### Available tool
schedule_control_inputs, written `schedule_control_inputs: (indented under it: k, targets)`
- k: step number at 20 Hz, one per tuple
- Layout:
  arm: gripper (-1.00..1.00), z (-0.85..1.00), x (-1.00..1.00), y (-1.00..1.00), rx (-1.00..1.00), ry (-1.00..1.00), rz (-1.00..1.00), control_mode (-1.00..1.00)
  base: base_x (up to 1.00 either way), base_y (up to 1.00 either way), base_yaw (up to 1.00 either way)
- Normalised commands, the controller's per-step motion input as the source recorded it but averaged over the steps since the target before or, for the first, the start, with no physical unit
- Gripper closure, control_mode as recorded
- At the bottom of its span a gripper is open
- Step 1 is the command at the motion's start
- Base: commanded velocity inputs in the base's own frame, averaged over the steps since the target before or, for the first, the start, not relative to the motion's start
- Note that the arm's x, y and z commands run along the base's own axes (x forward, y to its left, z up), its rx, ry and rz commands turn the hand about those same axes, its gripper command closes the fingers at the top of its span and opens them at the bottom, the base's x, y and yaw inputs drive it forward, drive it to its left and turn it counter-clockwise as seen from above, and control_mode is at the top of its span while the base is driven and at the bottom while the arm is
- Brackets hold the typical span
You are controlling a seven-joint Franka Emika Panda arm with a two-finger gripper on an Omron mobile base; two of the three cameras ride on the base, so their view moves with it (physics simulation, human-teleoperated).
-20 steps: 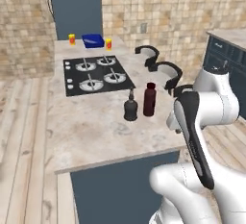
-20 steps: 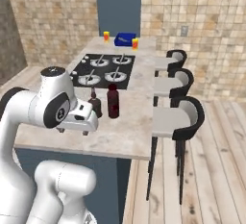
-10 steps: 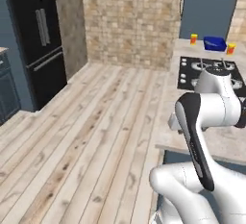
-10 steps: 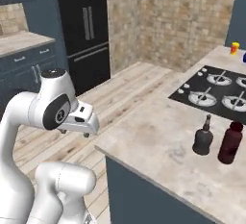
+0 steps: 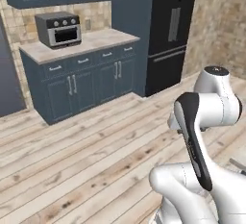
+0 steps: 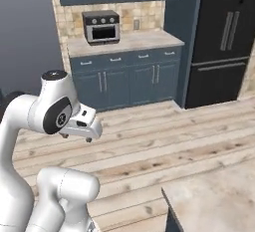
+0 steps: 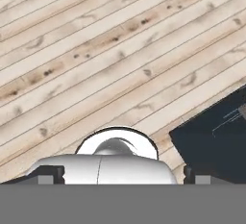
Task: Place the drinks on the dining counter in a tight cluster.
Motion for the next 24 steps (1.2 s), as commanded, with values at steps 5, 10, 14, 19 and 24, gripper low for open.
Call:
schedule_control_inputs:
  k: [5, 10, 14, 19, 24]
  targets:
    - [-1.00, 0.00, 0.00, 0.00, 0.00, 0.00, 0.00, 1.00, 0.04, 0.05, 0.67]
    - [-1.00, 0.00, 0.00, 0.00, 0.00, 0.00, 0.00, 1.00, 0.32, 0.18, 0.78]
    - [-1.00, 0.00, 0.00, 0.00, 0.00, 0.00, 0.00, 1.00, 0.72, -0.04, 0.90]
    - [-1.00, 0.00, 0.00, 0.00, 0.00, 0.00, 0.00, 1.00, 1.00, -0.23, 0.80]
    - [-1.00, 0.00, 0.00, 0.00, 0.00, 0.00, 0.00, 1.00, 1.00, -0.49, 0.59]
